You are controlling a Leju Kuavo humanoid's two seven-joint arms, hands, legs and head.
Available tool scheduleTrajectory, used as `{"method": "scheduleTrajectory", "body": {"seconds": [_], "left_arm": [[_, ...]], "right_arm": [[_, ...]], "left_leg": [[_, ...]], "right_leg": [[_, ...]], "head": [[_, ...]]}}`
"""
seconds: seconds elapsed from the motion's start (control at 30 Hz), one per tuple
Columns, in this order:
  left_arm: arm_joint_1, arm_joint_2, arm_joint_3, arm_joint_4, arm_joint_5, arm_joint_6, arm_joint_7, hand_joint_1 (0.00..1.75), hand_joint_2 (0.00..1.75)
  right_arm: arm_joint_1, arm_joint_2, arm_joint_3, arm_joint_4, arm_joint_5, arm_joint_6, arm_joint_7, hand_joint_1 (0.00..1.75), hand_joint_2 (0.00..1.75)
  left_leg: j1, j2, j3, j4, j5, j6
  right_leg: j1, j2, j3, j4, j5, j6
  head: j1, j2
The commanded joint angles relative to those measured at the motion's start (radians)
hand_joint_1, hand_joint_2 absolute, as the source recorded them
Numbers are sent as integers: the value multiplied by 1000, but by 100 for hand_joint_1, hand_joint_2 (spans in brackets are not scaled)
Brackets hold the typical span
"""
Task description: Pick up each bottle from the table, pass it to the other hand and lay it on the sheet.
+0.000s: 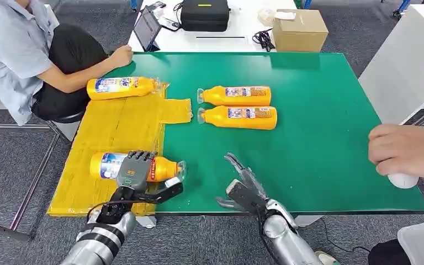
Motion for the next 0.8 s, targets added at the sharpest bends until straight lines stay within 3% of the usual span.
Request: {"method": "scheduleTrajectory", "body": {"seconds": [0.03, 0.13, 0.17, 0.27, 0.37, 0.47, 0.5, 0.53, 0.57, 0.63, 0.8], "left_arm": [[-132, 34, -58, 273, 42, -106, -5, 175, 175], [-134, 32, -60, 278, 44, -124, -2, 175, 175], [-138, 30, -62, 282, 47, -147, 4, 157, 175], [-151, 23, -62, 299, 59, -210, 19, 166, 175], [-160, 24, -58, 312, 72, -245, 18, 159, 175], [-167, 22, -51, 324, 96, -290, -2, 115, 175], [-168, 21, -50, 326, 101, -302, -6, 80, 175], [-173, 19, -49, 330, 107, -325, -10, 63, 175], [-176, 17, -49, 332, 111, -342, -11, 63, 175], [-184, 15, -45, 338, 128, -398, -13, 45, 175], [-183, 17, -46, 336, 132, -400, -15, 45, 175]], "right_arm": [[-20, 17, -22, 20, 5, 17, 6, 0, 175], [-21, 18, -25, 21, 5, 17, 6, 0, 175], [-21, 19, -26, 22, 6, 19, 7, 0, 175], [-25, 24, -28, 30, 8, 26, 9, 0, 175], [-32, 32, -29, 42, 8, 27, 9, 0, 175], [-34, 33, -33, 49, 8, 27, 9, 0, 175], [-35, 33, -34, 50, 8, 27, 10, 0, 175], [-36, 31, -35, 53, 8, 27, 9, 0, 175], [-37, 31, -37, 55, 8, 27, 9, 0, 175], [-42, 33, -42, 62, 7, 30, 5, 0, 175], [-44, 36, -43, 66, 7, 31, 5, 0, 175]], "left_leg": [[1, 2, 4, 0, -1, -2], [1, 2, 5, 0, -1, -2], [0, 1, 5, -1, 0, -1], [1, 3, 6, -1, 0, -2], [1, 3, 8, -1, 1, -2], [0, 1, 13, -2, 1, -1], [1, 3, 13, -2, 1, -2], [0, 2, 14, -2, 1, -1], [0, 1, 15, -2, 1, -1], [0, 2, 15, -2, 1, -1], [1, 4, 16, -2, 1, -2]], "right_leg": [[1, 2, 4, -1, 0, -2], [1, 2, 5, -1, 0, -2], [0, 2, 5, -1, 0, -2], [1, 2, 6, -1, 1, -3], [1, 3, 8, -2, 1, -4], [0, 2, 13, -1, 1, -2], [1, 4, 13, -2, 1, -3], [0, 3, 13, -1, 1, -3], [0, 2, 14, -1, 0, -2], [0, 3, 15, -1, 1, -2], [1, 4, 16, -2, 1, -3]], "head": [[0, 0], [0, 0], [0, 0], [0, 0], [0, 0], [0, 0], [0, 0], [0, 0], [0, 0], [0, 0], [0, 0]]}}
